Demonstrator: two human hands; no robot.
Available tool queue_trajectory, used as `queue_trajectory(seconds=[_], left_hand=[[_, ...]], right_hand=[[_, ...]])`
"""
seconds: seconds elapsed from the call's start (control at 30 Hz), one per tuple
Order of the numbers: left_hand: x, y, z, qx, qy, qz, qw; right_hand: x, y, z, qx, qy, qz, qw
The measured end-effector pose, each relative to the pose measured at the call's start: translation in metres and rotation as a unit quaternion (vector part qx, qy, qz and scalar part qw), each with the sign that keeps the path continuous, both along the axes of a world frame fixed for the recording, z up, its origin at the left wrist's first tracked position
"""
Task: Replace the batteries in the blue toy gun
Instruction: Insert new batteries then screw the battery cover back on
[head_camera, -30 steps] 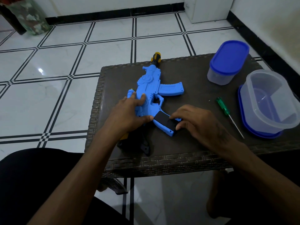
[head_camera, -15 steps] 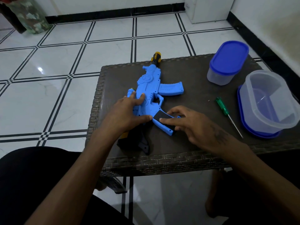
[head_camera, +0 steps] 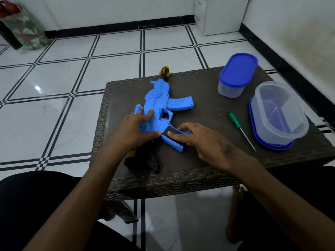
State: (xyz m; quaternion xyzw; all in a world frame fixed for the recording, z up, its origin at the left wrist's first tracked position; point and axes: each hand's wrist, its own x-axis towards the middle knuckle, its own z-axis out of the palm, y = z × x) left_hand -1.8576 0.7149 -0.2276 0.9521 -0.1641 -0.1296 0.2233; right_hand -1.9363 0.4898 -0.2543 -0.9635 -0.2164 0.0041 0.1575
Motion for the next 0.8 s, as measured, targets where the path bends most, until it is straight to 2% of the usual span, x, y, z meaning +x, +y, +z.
queue_trajectory(seconds=[0.13,0.37,0.6,0.8], left_hand=[[-0.001,-0.001,0.001,-0.003,0.003,0.004,1.000],[-0.001,-0.002,0.001,-0.001,0.002,0.005,1.000],[0.001,-0.002,0.001,0.002,0.003,0.007,1.000],[0.000,0.000,0.001,-0.005,0.008,0.003,1.000]], right_hand=[[-0.001,0.001,0.005,-0.035,0.003,-0.001,0.999],[0.002,-0.002,0.005,0.053,0.001,0.016,0.998],[-0.008,0.003,-0.009,0.093,-0.064,-0.015,0.993],[-0.007,0.002,-0.004,0.114,-0.028,-0.035,0.992]])
